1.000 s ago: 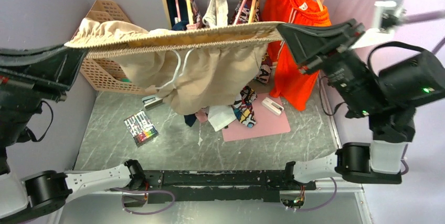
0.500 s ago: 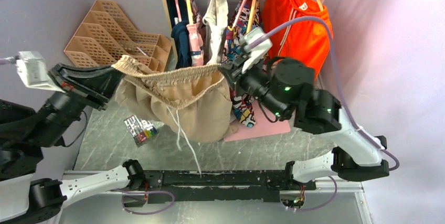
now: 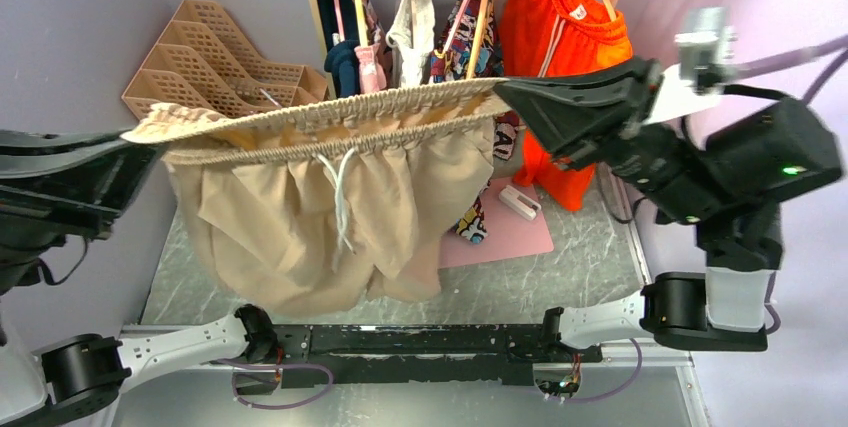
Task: Place the shorts on the hanger
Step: Adjust the shorts at the center of the board.
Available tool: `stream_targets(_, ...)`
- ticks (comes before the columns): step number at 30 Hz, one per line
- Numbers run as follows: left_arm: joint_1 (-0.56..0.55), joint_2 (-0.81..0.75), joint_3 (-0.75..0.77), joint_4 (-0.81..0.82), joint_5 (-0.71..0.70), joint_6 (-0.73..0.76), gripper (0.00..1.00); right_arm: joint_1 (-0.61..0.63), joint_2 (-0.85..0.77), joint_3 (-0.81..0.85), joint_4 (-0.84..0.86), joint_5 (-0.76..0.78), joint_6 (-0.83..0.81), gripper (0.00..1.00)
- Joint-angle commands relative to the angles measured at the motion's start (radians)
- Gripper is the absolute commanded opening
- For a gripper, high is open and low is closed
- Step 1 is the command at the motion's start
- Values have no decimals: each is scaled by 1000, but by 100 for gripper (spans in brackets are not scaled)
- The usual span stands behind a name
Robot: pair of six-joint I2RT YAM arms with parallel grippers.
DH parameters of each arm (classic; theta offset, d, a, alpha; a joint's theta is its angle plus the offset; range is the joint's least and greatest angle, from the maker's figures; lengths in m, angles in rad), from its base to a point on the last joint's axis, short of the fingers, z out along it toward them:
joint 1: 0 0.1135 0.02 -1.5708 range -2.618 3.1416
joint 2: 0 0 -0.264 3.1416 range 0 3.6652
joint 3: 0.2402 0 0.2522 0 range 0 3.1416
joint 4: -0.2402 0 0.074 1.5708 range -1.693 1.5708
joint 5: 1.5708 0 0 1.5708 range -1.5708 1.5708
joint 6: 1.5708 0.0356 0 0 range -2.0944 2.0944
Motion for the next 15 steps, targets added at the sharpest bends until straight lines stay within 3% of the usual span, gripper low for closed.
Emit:
stream_targets(1,-3,-51,-95,74,-37,57,7,-8,16,-126,20,264,-91,0)
stream_targets(6,-17,-34,-235,-11,-230,93,7,-7,46,-317,52,534,-137,0)
stream_targets(11,-38,-19,-391,-25,-388,77,7,-9,55,-441,68,622,-86,0)
stream_targets(15,-39,15,-412,-7,-445,70,7,-10,68,-432,75,685,-77,0)
